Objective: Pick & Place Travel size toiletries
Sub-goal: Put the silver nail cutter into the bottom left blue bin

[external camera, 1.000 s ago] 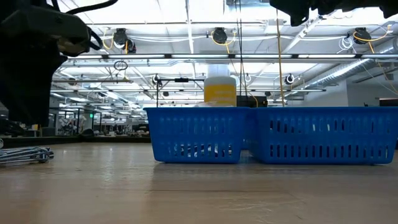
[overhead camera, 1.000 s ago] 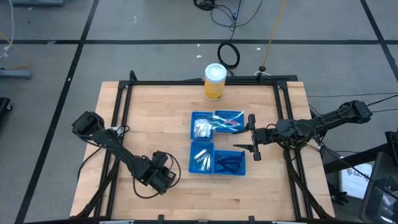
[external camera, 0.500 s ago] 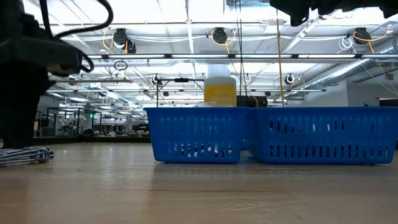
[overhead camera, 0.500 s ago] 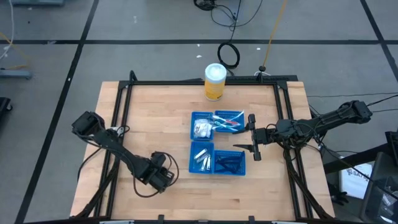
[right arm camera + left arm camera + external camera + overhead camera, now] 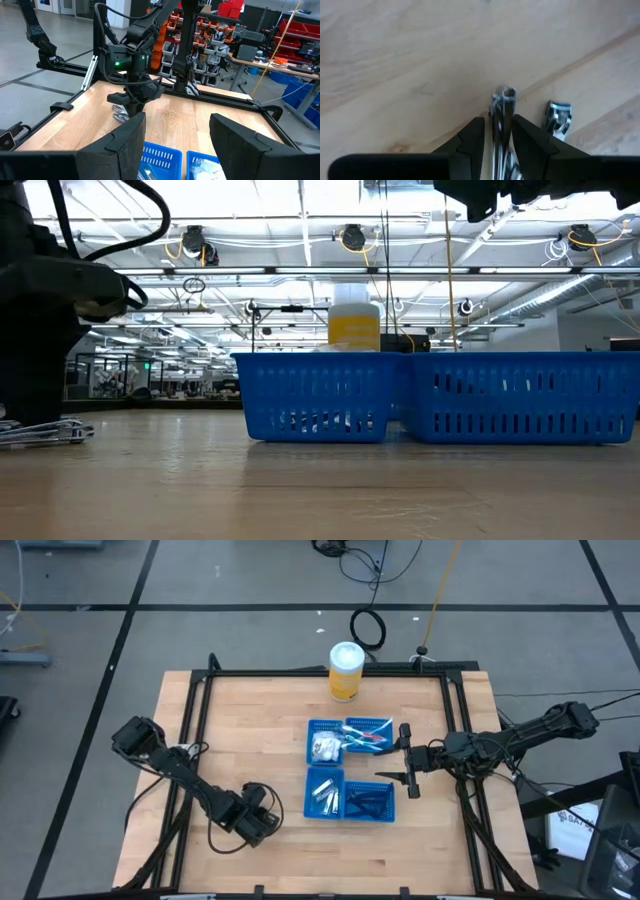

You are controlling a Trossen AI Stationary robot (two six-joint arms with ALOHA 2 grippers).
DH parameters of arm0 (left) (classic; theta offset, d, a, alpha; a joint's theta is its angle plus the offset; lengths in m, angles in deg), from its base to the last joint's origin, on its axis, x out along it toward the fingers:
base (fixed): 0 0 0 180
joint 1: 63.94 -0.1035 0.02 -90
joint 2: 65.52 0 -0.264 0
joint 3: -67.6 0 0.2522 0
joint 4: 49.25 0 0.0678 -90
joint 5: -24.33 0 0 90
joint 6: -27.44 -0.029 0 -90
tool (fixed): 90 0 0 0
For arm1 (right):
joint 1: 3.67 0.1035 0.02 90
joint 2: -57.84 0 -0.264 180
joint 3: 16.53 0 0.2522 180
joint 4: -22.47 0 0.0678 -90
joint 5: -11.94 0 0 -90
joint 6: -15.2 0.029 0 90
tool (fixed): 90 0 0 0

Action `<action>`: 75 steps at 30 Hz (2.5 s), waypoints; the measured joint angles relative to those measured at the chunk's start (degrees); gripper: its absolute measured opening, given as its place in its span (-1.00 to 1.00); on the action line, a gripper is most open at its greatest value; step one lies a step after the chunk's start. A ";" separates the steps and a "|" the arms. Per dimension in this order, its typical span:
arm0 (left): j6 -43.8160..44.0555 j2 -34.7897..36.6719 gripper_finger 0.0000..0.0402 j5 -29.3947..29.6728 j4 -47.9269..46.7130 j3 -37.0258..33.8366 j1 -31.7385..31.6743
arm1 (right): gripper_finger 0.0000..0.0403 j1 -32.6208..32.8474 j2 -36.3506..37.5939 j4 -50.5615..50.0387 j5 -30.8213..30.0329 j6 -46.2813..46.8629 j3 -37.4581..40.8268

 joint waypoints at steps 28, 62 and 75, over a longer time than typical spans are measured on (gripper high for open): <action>-8.89 4.22 -0.90 22.88 0.20 1.53 -4.12 | 0.03 0.01 0.01 0.05 -0.01 -0.02 0.00; -47.34 0.05 -0.96 25.40 43.10 8.56 -15.05 | 0.03 0.00 0.02 0.00 -0.02 -0.05 0.00; -45.09 -3.06 -0.94 21.03 43.54 8.58 -16.31 | 0.03 0.02 0.02 0.00 -0.02 -0.04 0.00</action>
